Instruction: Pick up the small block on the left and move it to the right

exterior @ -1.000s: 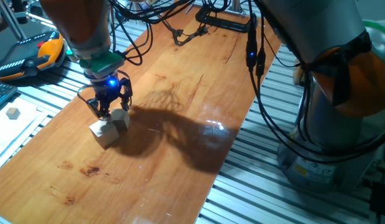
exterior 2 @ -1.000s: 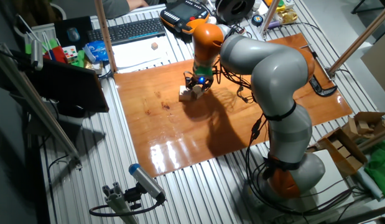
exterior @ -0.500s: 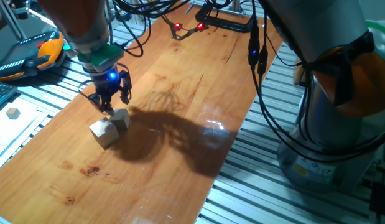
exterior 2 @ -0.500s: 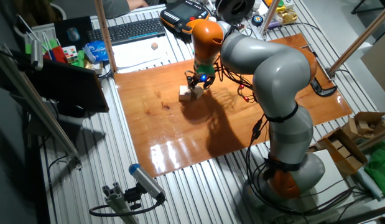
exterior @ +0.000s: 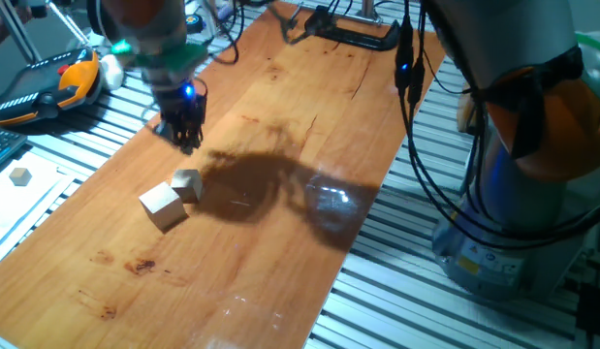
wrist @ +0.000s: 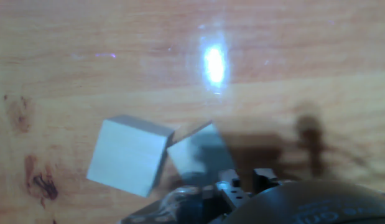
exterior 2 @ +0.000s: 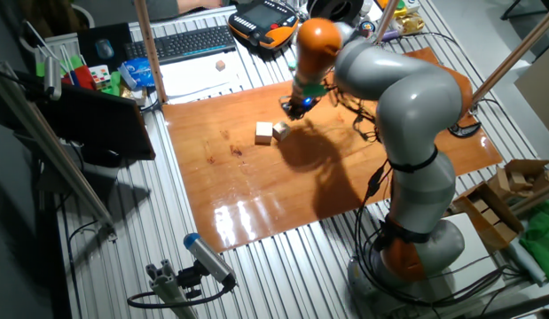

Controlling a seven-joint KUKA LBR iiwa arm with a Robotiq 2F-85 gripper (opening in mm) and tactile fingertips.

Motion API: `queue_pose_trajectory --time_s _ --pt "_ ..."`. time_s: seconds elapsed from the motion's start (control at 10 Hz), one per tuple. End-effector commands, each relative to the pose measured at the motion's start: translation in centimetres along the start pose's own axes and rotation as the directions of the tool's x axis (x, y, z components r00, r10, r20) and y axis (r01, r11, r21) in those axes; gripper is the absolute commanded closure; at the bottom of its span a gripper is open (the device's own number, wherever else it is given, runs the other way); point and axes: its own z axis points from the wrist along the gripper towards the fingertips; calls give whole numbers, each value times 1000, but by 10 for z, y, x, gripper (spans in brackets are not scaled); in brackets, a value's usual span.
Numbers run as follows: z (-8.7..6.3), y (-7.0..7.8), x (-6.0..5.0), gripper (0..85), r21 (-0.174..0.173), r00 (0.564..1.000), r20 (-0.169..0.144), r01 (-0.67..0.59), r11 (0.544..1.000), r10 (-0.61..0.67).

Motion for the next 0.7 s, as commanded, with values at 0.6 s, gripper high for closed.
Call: queue_pose_trajectory --time_s 0.6 --pt "-48 -75 -1 843 35 976 -57 214 976 -212"
